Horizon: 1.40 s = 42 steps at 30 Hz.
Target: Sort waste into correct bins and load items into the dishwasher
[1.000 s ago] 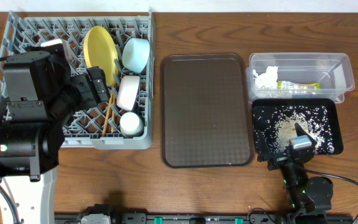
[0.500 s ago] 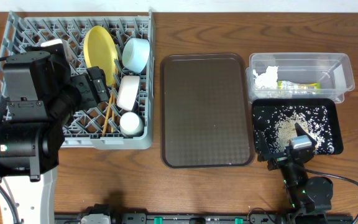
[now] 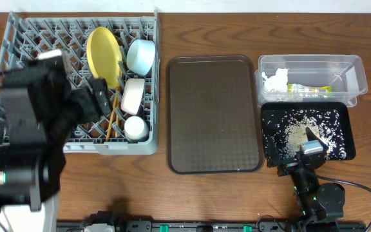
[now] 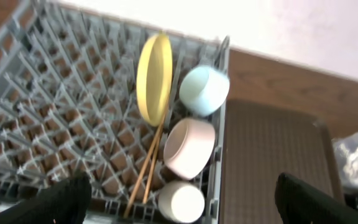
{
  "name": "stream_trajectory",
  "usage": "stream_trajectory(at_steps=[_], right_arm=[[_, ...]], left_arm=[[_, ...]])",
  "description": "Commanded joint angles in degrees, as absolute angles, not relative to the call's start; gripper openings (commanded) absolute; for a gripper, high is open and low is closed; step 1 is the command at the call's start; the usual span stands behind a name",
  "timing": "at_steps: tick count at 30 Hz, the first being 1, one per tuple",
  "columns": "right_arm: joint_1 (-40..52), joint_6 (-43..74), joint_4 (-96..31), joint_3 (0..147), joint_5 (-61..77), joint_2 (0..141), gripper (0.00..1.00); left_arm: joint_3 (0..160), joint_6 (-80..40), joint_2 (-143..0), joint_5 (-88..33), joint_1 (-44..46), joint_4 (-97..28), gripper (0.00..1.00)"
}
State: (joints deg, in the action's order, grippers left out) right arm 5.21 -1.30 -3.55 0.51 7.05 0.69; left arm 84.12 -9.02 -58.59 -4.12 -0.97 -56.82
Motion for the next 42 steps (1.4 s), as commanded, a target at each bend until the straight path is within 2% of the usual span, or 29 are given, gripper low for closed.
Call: stream_trajectory(at_steps=[1,13,21,30,42], right_arm=[[5.0,-1.3,-3.6,0.3,7.6,0.4,0.99],[5.0,-1.3,-3.6,0.3,7.6,0.4,0.99],[5.0,-1.3,-3.6,0.3,7.6,0.4,0.99],[5.0,-1.3,-3.6,0.3,7.6,0.4,0.99],[5.0,-1.3,-3.6,0.3,7.6,0.4,0.99]], left_arm=[[75.6,-9.1,-49.5,-3.1,-1.2,-51.4,0.94],[35.0,-8.0,-21.3,-1.5,-4.3,-22.5,0.94],[14.3,-7.6,-6.7,-1.5,-6.3,-9.4,0.94],[4.8,-6.0,-0.5,-1.2,-6.3,-3.5,0.94],[0.2,-4.8,-0.1,-0.8,-6.2,-3.1,0.94]])
